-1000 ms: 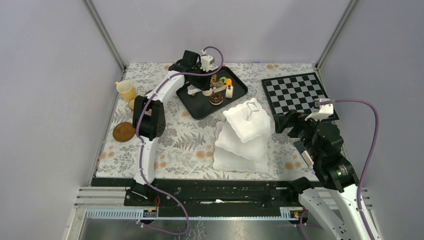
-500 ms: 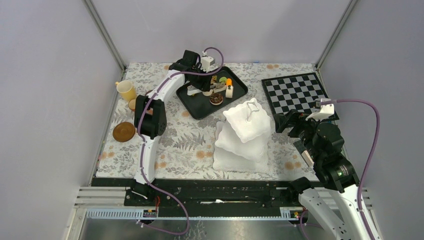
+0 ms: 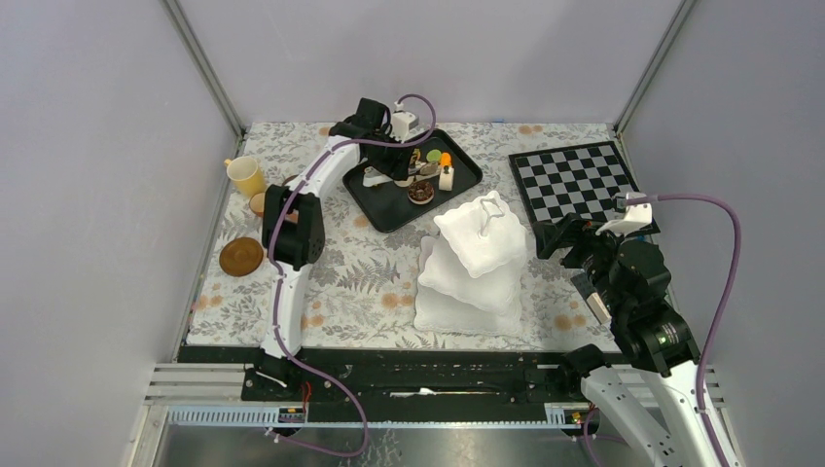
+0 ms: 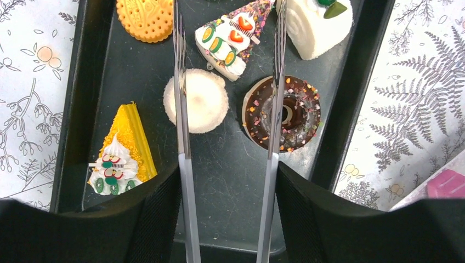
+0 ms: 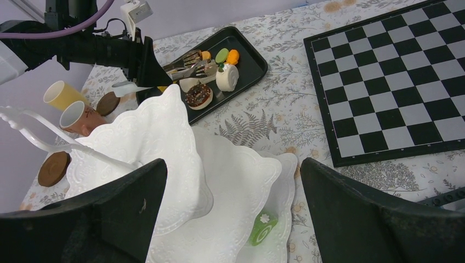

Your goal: Serve the afternoon tea

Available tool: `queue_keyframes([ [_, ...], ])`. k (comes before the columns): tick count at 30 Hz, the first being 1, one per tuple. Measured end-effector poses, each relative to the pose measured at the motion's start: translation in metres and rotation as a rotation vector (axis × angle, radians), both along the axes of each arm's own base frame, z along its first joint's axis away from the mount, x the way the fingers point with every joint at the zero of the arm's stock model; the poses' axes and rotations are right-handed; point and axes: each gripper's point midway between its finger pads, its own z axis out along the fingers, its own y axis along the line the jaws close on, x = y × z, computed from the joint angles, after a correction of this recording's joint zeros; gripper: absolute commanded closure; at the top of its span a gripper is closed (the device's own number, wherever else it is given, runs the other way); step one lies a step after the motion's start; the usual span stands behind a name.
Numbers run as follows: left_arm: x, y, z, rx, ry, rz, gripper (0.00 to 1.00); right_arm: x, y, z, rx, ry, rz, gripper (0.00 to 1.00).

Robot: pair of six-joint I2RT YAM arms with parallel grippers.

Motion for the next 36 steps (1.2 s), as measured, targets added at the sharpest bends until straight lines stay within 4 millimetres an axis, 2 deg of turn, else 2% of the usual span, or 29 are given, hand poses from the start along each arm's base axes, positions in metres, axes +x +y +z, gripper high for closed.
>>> queue_keyframes([
  [9,0.0,0.002,-0.017,0.027,0.026,-0.005,0.38,0.0,0.001,0.0,0.014,0.003,-0.002,0.02],
  [18,0.002,0.002,-0.018,0.021,0.027,0.003,0.59,0.0,0.001,0.0,0.018,0.004,-0.001,0.02],
  [28,0.001,0.002,-0.021,0.009,0.023,0.029,0.66,0.0,0.001,0.0,0.022,0.004,-0.002,0.02],
  [32,-0.006,0.004,-0.008,-0.008,0.012,0.054,0.67,0.0,0.001,0.0,0.022,0.004,-0.001,0.02],
  [36,-0.013,0.006,0.019,-0.038,-0.016,0.084,0.68,0.0,0.001,0.0,0.021,0.005,-0.001,0.02],
])
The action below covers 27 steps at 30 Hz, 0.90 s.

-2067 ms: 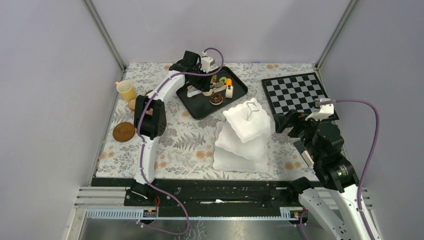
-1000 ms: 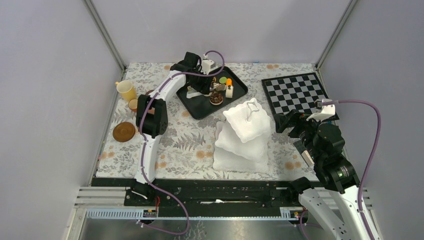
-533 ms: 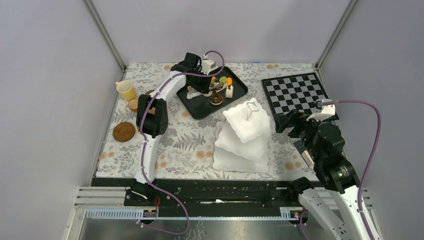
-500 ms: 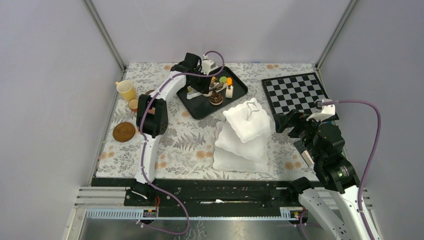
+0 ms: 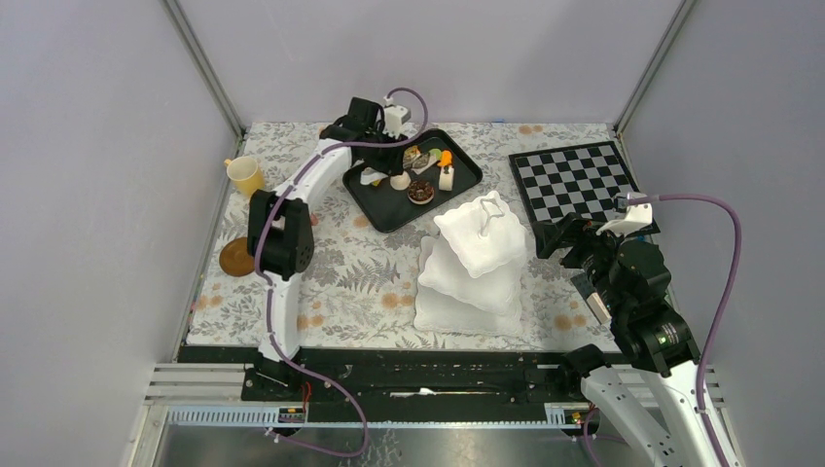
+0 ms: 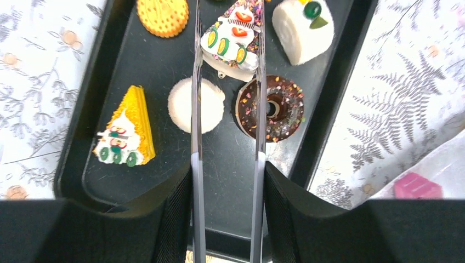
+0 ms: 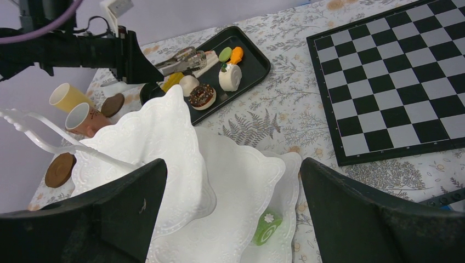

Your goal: Serve the afternoon tea

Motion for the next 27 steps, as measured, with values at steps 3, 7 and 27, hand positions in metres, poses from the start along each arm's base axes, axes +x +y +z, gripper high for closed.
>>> queue_keyframes([
  [3,0.001,0.001,0.025,-0.025,-0.04,0.034,0.68,0.0,0.0,0.0,0.0,-0.001,0.0,0.02],
  [7,0.001,0.009,0.06,-0.04,-0.096,0.11,0.68,-0.001,0.0,0.001,0.001,-0.005,0.001,0.02],
  [27,-0.208,0.096,0.089,-0.086,-0.009,0.409,0.65,-0.015,0.014,0.01,0.021,-0.04,0.106,0.02],
])
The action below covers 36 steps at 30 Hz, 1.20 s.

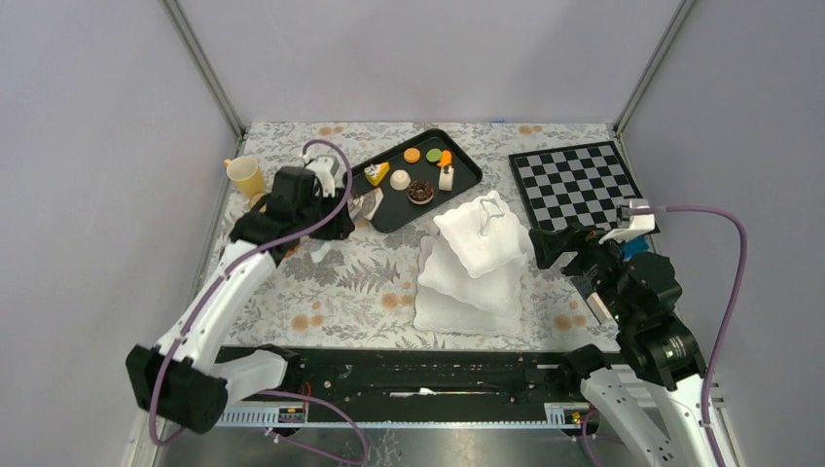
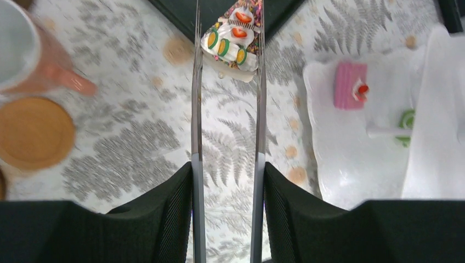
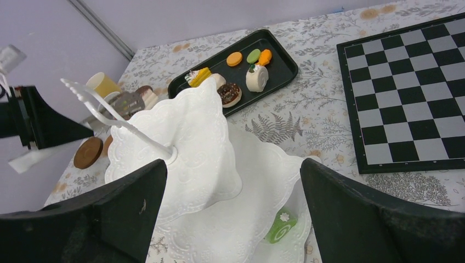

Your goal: Serve the afternoon tea

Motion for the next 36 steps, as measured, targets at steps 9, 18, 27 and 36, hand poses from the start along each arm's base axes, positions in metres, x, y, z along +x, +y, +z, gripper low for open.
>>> queue_keyframes([
  [9,-0.092,-0.048,-0.052,-0.145,0.148,-0.142,0.65,-0.008,-0.002,-0.006,0.029,-0.03,-0.002,0.02],
  [18,-0.145,-0.104,-0.074,-0.224,0.118,-0.333,0.66,-0.008,-0.002,-0.006,0.029,-0.032,-0.002,0.02],
  [27,-0.158,-0.133,-0.091,-0.177,0.036,-0.463,0.67,-0.007,-0.003,-0.005,0.026,-0.035,-0.004,0.02],
  [36,-0.179,-0.166,-0.106,-0.139,-0.024,-0.613,0.68,-0.007,-0.003,-0.005,0.022,-0.039,-0.004,0.02],
])
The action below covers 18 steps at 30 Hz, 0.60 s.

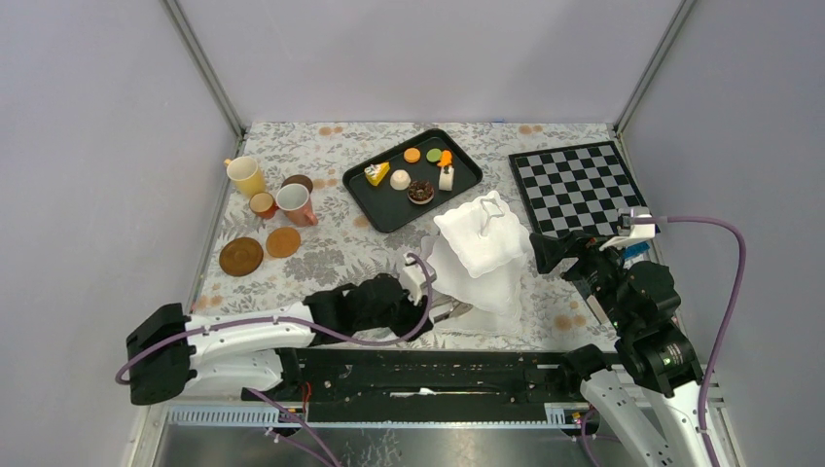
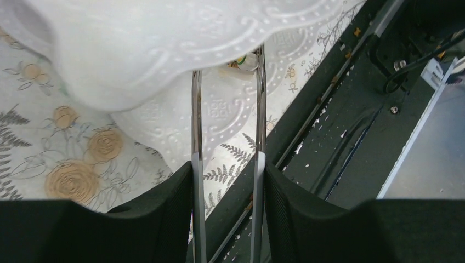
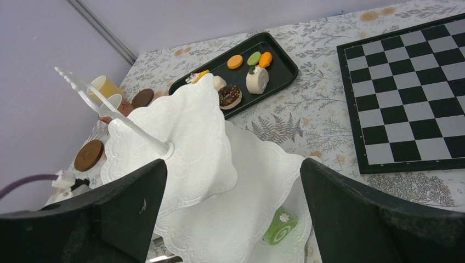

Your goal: Serve the afternoon tea

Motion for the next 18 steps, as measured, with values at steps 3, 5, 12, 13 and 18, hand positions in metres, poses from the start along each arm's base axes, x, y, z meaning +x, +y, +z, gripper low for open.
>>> queue_keyframes([
  [3,-0.008,-0.009,-0.01,0.024,-0.024,-0.038,0.68,0.0,0.0,0.0,0.0,0.0,0.0,0.02],
  [5,-0.01,-0.013,-0.017,0.045,-0.035,-0.051,0.68,0.0,0.0,0.0,0.001,0.0,0.0,0.02],
  [12,-0.013,-0.015,-0.042,0.135,-0.078,-0.054,0.62,-0.002,-0.001,0.002,0.005,-0.01,0.001,0.02],
  [13,-0.013,-0.015,-0.043,0.142,-0.083,-0.055,0.6,-0.002,-0.001,0.002,0.005,-0.011,0.001,0.02],
  [18,-0.01,-0.016,-0.043,0.15,-0.102,-0.05,0.49,-0.003,-0.001,0.003,0.007,-0.015,0.001,0.02],
])
